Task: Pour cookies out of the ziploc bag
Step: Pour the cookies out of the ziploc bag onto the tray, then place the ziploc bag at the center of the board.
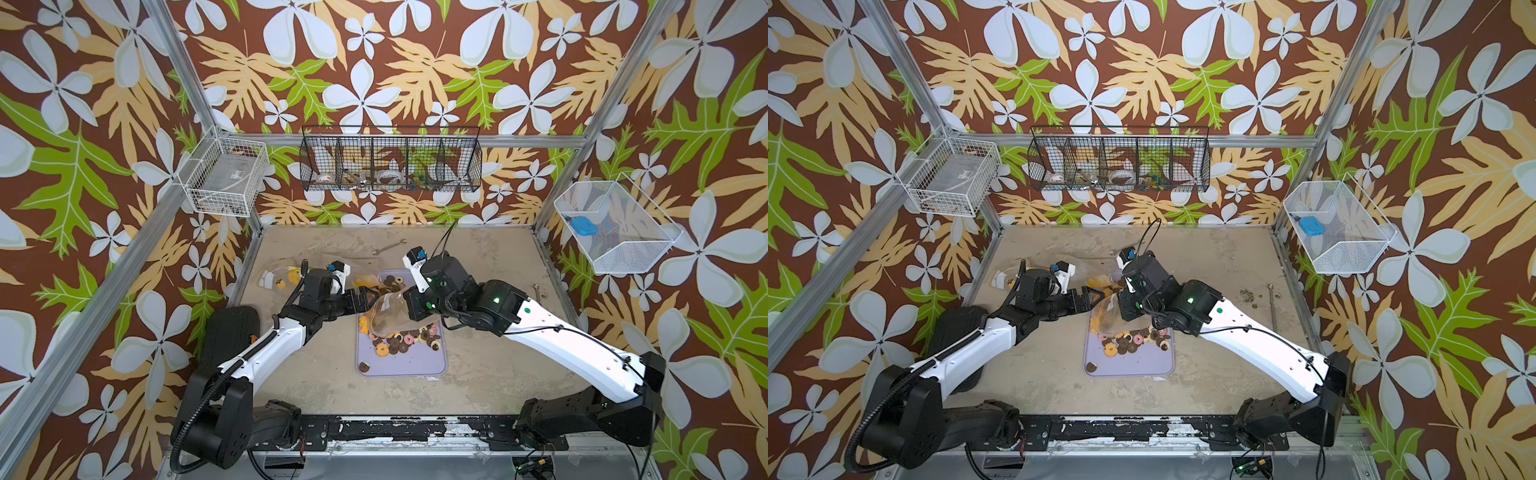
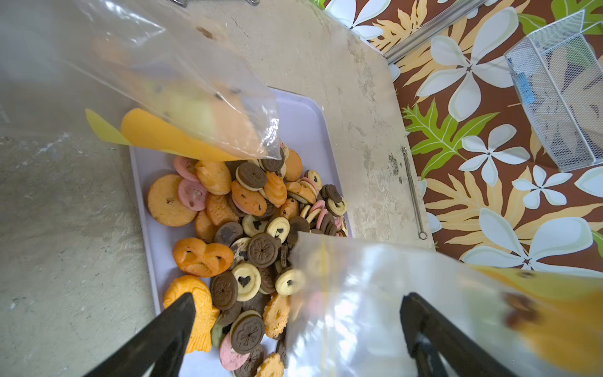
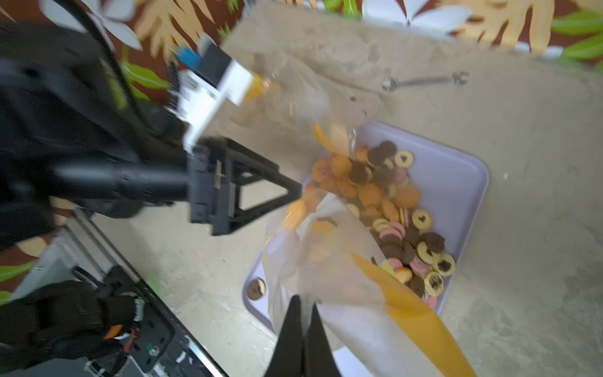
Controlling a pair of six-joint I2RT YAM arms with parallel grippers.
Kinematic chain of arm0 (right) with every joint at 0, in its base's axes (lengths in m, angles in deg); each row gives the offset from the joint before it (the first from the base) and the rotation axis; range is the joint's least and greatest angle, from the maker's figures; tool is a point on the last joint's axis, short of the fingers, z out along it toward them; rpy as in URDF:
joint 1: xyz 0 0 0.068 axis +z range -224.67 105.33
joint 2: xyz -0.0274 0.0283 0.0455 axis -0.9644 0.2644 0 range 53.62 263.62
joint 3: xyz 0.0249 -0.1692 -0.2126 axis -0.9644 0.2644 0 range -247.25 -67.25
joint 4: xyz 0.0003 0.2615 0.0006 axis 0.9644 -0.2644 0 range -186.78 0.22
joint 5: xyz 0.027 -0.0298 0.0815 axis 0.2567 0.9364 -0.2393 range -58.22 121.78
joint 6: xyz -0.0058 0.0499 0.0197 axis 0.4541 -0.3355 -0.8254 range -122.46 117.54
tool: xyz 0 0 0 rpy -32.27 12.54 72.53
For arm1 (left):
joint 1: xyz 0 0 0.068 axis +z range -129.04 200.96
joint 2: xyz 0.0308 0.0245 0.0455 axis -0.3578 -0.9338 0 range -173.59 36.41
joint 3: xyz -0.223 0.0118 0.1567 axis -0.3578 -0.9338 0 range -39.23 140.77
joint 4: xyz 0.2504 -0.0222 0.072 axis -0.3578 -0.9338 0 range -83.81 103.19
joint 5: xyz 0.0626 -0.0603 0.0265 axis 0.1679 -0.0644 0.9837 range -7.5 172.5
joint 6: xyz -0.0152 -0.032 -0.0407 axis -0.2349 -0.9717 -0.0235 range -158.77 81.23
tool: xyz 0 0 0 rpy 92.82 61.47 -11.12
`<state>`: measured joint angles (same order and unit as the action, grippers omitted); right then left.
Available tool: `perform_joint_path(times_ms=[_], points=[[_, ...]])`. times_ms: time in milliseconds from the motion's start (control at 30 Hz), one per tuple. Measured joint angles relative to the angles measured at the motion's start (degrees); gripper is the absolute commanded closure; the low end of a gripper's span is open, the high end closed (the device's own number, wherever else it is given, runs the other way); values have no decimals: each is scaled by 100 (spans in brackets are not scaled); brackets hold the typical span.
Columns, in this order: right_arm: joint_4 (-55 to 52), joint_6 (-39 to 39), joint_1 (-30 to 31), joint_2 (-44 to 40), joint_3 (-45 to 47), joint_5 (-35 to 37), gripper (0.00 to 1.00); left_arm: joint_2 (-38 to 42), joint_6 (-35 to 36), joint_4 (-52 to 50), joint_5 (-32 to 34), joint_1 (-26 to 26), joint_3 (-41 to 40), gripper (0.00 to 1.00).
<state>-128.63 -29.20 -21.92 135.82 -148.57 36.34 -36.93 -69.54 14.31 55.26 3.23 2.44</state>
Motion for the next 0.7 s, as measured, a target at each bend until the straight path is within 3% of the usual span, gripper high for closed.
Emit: perform_joint_path(times_ms=[133, 267, 400, 500, 700], points=[[-350, 74, 0, 337, -212, -160, 100, 9, 42, 0, 22, 9, -15, 0], [-262, 131, -15, -94, -553, -2, 100, 9, 46, 0, 20, 11, -20, 0], [81, 146, -96, -164, -90, 31, 100, 9, 46, -2, 20, 11, -7, 0], [-48, 146, -111, 251, 208, -105, 100, 26, 66, -4, 20, 11, 7, 0], [-319, 170, -101, -101, -551, 2, 100, 70, 85, -72, 20, 22, 20, 0]])
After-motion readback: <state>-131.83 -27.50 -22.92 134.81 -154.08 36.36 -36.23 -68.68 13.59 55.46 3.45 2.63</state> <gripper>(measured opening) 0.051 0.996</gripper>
